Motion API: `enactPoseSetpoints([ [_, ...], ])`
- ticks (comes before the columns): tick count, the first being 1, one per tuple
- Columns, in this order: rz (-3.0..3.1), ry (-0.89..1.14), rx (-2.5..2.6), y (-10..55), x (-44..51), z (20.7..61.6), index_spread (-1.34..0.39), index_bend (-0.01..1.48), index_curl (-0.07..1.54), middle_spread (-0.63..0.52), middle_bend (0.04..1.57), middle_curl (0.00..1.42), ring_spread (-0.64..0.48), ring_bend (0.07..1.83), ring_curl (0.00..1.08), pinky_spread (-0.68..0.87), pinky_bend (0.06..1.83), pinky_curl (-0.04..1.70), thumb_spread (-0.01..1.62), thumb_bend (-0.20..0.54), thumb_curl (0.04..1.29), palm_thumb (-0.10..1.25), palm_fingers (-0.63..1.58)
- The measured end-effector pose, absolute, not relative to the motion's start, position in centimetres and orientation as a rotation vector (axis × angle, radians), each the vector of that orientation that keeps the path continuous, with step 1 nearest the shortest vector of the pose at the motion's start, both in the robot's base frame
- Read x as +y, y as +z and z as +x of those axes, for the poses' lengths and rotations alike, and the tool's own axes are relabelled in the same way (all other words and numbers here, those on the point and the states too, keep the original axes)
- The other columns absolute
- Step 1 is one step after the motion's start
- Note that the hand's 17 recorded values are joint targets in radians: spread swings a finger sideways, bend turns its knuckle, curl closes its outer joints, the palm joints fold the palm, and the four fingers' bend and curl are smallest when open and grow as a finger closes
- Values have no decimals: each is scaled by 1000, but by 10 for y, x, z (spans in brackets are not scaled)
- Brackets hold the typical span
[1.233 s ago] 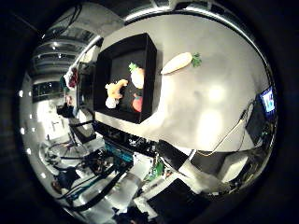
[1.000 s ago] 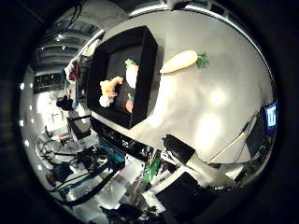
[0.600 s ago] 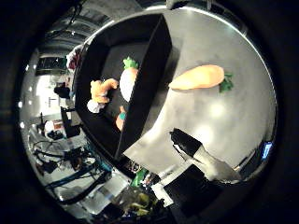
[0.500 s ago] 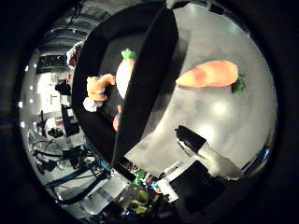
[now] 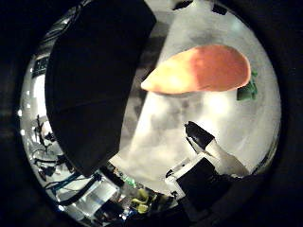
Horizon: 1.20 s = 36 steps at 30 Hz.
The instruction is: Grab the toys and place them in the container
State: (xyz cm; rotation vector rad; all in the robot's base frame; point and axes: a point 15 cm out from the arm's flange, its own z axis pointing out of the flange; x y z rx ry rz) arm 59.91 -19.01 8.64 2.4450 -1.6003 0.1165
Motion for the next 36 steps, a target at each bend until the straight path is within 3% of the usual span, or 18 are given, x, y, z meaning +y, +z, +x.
enactPoseSetpoints([
  [11, 2439, 57, -1568, 57, -186, 592, -418, 149, 241, -15, 260, 341, 34, 328, 278, 305, 348, 304, 944, -21, 522, 950, 167],
  [16, 2437, 35, -1557, 53, -182, 589, -413, 167, 252, -61, 319, 352, -39, 375, 274, 247, 315, 286, 943, -22, 526, 949, 333],
  [18, 2434, 26, -1557, 52, -182, 587, -426, 174, 260, -135, 409, 374, -158, 547, 304, 118, 284, 262, 946, -25, 517, 939, 596],
  [20, 2431, 18, -1557, 51, -183, 585, -432, 162, 256, -169, 459, 389, -201, 650, 329, 43, 325, 263, 946, -32, 509, 922, 800],
  [22, 2424, 8, -1561, 51, -186, 582, -450, 155, 243, -211, 494, 400, -256, 756, 348, -134, 513, 282, 937, -33, 499, 900, 1113],
  [24, 2413, -5, -1569, 51, -190, 579, -464, 239, 303, -241, 591, 452, -269, 863, 418, -331, 692, 359, 924, -31, 493, 881, 1285],
  [25, 2407, -10, -1576, 51, -194, 577, -466, 247, 309, -243, 607, 459, -269, 872, 422, -350, 704, 364, 923, -32, 491, 878, 1280],
  [27, 2402, -10, -1583, 53, -199, 575, -431, 479, 395, -216, 762, 513, -247, 922, 447, -374, 757, 399, 927, -28, 487, 872, 1544],
  [30, 2398, 9, -1600, 63, -206, 576, -345, 782, 538, -174, 961, 586, -218, 1078, 504, -369, 944, 486, 946, -27, 477, 859, 1474],
  [36, 2367, 126, -1679, 133, -235, 578, -290, 952, 609, -153, 1081, 626, -205, 1197, 549, -325, 1090, 561, 966, -27, 468, 843, 1415],
])
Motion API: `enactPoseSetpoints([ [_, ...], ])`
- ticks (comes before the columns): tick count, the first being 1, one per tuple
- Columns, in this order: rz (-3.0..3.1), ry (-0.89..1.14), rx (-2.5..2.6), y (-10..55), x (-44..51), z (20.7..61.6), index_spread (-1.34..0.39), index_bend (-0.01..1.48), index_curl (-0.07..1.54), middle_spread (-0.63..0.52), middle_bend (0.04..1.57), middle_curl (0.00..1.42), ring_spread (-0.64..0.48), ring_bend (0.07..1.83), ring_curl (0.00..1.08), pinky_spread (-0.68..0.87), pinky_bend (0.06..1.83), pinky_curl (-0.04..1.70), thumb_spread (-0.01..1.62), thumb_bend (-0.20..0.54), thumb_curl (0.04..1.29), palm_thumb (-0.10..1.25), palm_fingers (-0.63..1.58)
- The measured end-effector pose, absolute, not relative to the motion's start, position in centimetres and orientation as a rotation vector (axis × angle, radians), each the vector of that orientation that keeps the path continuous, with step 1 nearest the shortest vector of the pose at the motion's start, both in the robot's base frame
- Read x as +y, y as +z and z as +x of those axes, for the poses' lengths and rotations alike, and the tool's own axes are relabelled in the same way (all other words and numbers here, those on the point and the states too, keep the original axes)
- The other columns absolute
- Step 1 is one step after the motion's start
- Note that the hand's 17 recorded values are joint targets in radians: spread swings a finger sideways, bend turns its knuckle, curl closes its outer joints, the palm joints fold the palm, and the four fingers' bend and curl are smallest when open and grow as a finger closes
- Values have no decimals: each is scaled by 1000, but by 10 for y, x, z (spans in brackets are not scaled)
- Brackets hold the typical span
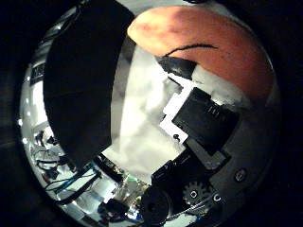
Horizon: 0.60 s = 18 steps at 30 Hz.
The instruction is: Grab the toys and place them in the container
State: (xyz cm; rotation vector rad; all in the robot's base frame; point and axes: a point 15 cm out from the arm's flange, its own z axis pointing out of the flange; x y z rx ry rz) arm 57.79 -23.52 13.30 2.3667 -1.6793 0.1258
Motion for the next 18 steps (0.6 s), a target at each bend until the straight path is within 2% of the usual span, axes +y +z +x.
enactPoseSetpoints([
  [4, 2328, 104, -1709, 172, -240, 559, -238, 1078, 659, -130, 1199, 655, -189, 1305, 590, -275, 1208, 655, 999, -24, 454, 826, 1293],
  [13, 2259, 188, -1806, 316, -241, 503, -207, 1146, 670, -115, 1272, 653, -178, 1375, 606, -233, 1247, 748, 1026, -24, 438, 806, 1230],
  [18, 2319, 217, -1745, 350, -191, 481, -199, 1166, 665, -111, 1295, 644, -173, 1395, 604, -215, 1237, 796, 1037, -22, 434, 804, 1215],
])
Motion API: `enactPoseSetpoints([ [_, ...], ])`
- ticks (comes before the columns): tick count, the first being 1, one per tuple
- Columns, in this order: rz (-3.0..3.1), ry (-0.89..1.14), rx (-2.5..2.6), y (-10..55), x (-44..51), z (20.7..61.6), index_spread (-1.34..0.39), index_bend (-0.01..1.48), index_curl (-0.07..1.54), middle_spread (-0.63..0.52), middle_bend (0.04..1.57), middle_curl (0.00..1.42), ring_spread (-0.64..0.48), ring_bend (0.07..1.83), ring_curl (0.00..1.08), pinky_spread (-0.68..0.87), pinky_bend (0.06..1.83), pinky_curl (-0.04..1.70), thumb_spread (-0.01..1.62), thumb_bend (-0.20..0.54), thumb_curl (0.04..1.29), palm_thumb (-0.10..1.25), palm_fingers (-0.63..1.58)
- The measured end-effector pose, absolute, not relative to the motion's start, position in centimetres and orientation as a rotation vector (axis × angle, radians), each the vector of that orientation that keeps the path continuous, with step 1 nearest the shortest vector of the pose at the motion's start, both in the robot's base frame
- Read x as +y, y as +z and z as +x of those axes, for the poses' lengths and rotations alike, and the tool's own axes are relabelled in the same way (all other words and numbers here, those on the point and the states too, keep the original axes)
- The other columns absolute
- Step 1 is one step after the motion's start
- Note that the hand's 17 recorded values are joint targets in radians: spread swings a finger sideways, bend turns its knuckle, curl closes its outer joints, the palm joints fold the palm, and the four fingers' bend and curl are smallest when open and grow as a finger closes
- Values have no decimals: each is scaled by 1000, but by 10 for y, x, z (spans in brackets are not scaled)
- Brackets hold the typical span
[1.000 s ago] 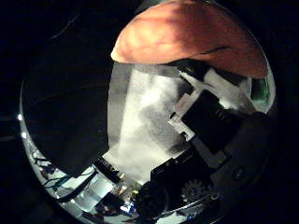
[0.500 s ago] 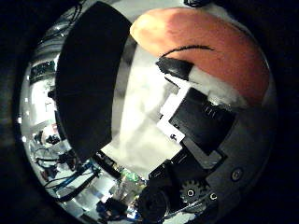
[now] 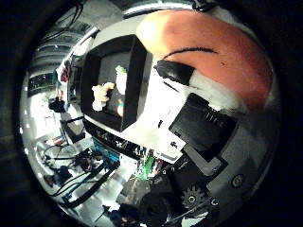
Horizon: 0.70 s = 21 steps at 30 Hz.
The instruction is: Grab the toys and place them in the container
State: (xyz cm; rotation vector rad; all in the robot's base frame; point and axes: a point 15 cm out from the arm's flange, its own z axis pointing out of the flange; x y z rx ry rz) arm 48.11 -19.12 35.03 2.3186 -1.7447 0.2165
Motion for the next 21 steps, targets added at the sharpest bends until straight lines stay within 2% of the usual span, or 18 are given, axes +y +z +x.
enactPoseSetpoints([
  [6, 2449, 237, -1641, 353, -84, 468, -193, 1182, 654, -107, 1315, 628, -170, 1411, 596, -208, 1206, 867, 1045, -21, 425, 808, 1206],
  [12, 2559, 286, -1558, 346, 25, 472, -191, 1190, 643, -101, 1325, 612, -167, 1424, 588, -199, 1163, 942, 1046, -21, 419, 809, 1207],
  [16, 2679, 361, -1559, 344, 82, 494, -190, 1192, 639, -99, 1328, 607, -167, 1426, 585, -198, 1146, 970, 1049, -15, 423, 824, 1207],
  [21, 2846, 466, -1607, 326, 135, 545, -189, 1195, 634, -91, 1332, 601, -166, 1426, 580, -202, 1123, 1002, 1050, -16, 436, 852, 1208],
])
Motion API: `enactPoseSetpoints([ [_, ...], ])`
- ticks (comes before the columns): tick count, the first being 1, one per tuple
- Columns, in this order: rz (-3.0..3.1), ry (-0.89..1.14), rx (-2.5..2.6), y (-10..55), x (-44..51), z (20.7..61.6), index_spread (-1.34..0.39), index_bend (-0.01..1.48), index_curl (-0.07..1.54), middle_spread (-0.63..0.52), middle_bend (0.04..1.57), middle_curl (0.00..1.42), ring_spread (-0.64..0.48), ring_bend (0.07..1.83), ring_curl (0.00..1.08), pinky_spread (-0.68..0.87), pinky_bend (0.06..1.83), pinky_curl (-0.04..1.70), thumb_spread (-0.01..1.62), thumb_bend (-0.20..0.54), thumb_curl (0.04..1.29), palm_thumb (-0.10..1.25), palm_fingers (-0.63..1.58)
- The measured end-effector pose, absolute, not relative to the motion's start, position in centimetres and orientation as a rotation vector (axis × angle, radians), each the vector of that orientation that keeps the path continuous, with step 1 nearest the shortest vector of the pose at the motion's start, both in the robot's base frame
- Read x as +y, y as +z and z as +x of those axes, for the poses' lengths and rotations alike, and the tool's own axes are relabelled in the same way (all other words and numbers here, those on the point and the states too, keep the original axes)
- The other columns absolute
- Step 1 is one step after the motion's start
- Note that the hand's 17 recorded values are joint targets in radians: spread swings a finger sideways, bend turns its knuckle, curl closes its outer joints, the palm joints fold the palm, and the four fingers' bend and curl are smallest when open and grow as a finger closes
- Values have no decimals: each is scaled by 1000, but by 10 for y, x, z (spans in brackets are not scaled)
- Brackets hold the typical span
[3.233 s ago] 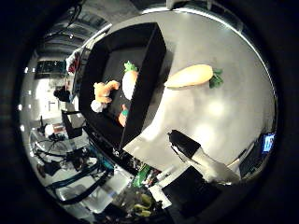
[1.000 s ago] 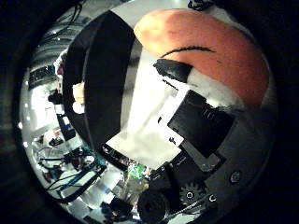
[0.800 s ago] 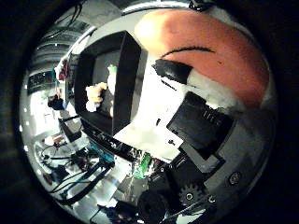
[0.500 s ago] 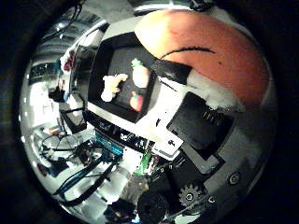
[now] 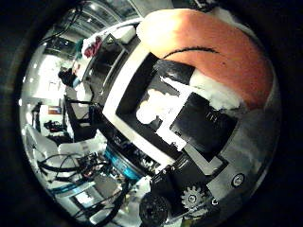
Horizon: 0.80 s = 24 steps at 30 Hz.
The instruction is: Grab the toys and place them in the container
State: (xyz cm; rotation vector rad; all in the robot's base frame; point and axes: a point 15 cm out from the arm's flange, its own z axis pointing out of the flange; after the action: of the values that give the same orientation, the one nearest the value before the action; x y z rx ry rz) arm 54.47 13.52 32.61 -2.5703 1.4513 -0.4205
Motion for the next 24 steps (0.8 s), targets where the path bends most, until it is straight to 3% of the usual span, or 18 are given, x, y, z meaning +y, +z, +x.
enactPoseSetpoints([
  [6, -2502, -430, 1369, 297, 180, 574, -222, 1050, 601, -105, 1273, 573, -172, 1396, 555, -247, 1080, 965, 1030, -22, 448, 852, 1164],
  [8, -2526, -407, 1362, 282, 186, 574, -280, 807, 542, -135, 1193, 540, -200, 1323, 521, -336, 1054, 888, 1004, -24, 456, 846, 1008],
  [9, -2542, -396, 1363, 276, 187, 572, -344, 691, 533, -170, 1089, 517, -229, 1299, 520, -391, 1070, 875, 992, -22, 460, 850, 756],
  [12, -2609, -332, 1376, 253, 188, 561, -444, 592, 483, -196, 931, 463, -261, 1203, 478, -410, 1001, 824, 1001, -17, 463, 872, 457],
  [13, -2631, -311, 1378, 246, 188, 558, -481, 625, 477, -193, 864, 439, -255, 1133, 449, -317, 861, 807, 1006, -20, 461, 873, 268],
  [15, -2660, -285, 1380, 234, 188, 555, -508, 600, 449, -171, 769, 397, -218, 1005, 386, -156, 787, 756, 1013, -26, 456, 855, 159],
  [17, -2678, -275, 1379, 231, 186, 553, -509, 524, 416, -118, 613, 346, -89, 823, 324, 67, 756, 718, 1011, -29, 449, 831, -67],
  [19, -2715, -263, 1374, 228, 182, 549, -515, 394, 361, -64, 458, 301, 49, 658, 253, 278, 691, 628, 1011, -30, 438, 802, -83],
  [24, -2792, -276, 1382, 226, 156, 545, -518, 213, 314, -2, 280, 269, 146, 509, 211, 398, 596, 530, 1004, -28, 423, 769, -94],
])
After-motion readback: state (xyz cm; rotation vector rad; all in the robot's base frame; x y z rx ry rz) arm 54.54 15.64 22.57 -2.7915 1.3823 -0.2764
